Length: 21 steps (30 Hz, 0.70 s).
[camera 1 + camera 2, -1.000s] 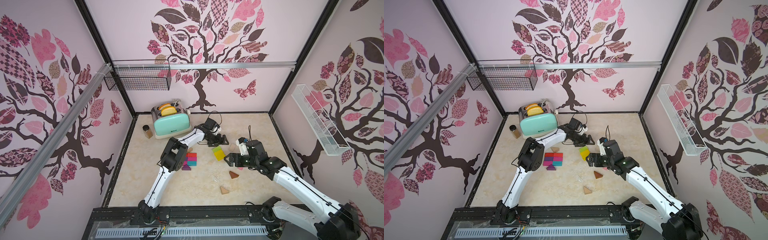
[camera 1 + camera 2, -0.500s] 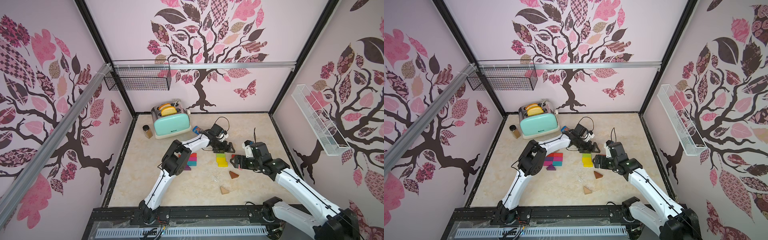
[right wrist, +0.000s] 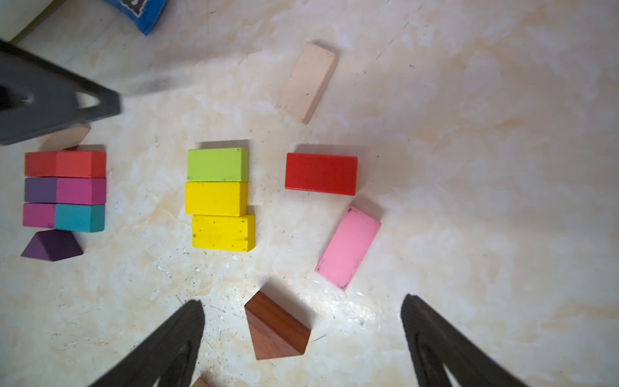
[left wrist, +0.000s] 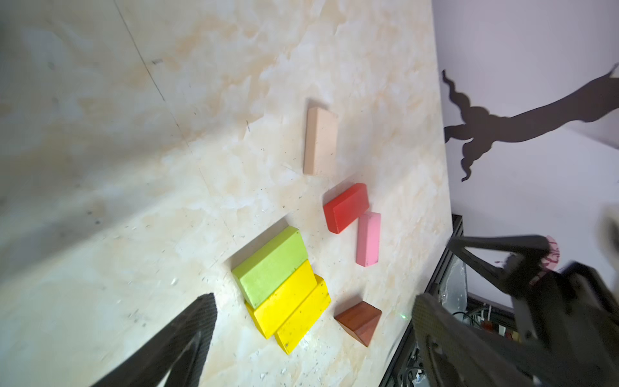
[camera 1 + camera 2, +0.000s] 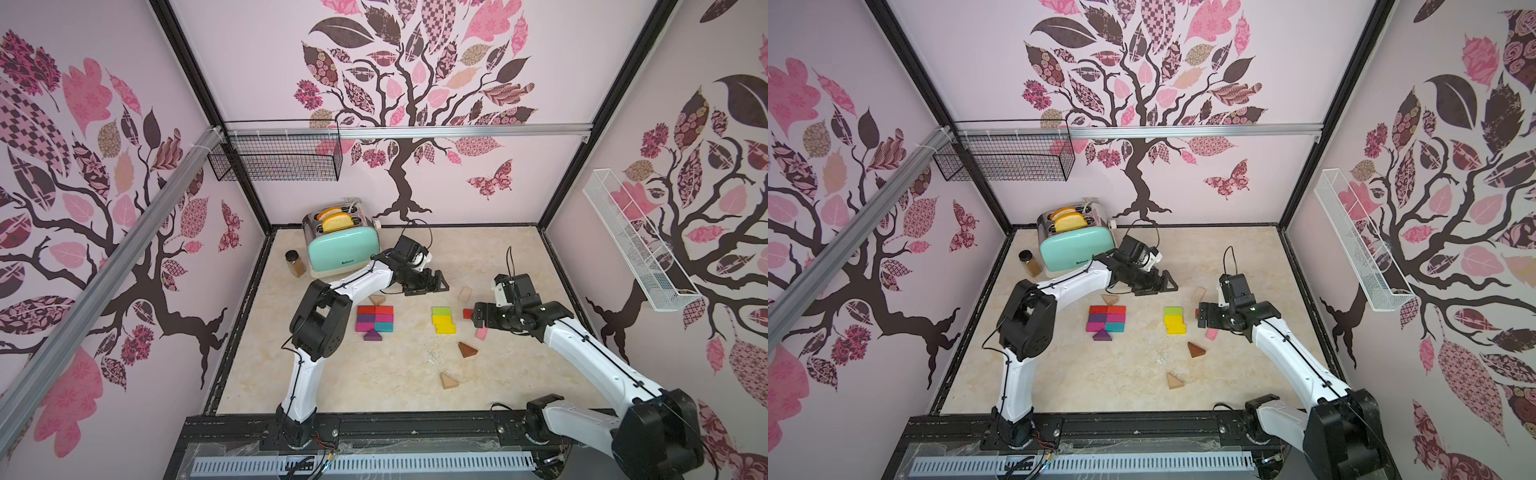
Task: Assemble a piece of candy with building blocks
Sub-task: Adjust the building block at the center of the board.
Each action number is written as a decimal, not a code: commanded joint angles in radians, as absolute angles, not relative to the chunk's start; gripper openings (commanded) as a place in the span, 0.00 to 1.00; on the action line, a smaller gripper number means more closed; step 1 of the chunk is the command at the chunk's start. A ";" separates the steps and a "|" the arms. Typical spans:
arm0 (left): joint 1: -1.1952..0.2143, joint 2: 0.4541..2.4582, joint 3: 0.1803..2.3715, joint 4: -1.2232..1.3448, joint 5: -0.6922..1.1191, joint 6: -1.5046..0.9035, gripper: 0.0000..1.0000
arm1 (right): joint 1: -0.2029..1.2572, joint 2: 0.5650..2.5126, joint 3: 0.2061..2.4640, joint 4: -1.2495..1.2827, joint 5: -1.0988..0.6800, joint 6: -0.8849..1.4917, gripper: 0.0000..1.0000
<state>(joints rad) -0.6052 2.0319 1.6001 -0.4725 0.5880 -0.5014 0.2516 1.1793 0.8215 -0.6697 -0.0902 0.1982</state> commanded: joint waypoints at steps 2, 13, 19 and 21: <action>-0.642 1.846 1.454 -0.403 0.594 -0.526 0.96 | 0.229 1.290 0.916 -0.713 -0.066 0.141 0.94; -0.664 1.563 1.195 -0.350 0.588 -0.509 0.97 | 0.229 1.286 0.768 -0.681 -0.194 0.230 0.93; -0.654 1.547 1.172 -0.310 0.617 -0.533 0.98 | 0.229 1.381 0.763 -0.627 -0.226 0.240 0.93; -0.649 1.542 1.171 -0.305 0.620 -0.533 0.98 | 0.229 1.415 0.753 -0.601 -0.221 0.242 0.93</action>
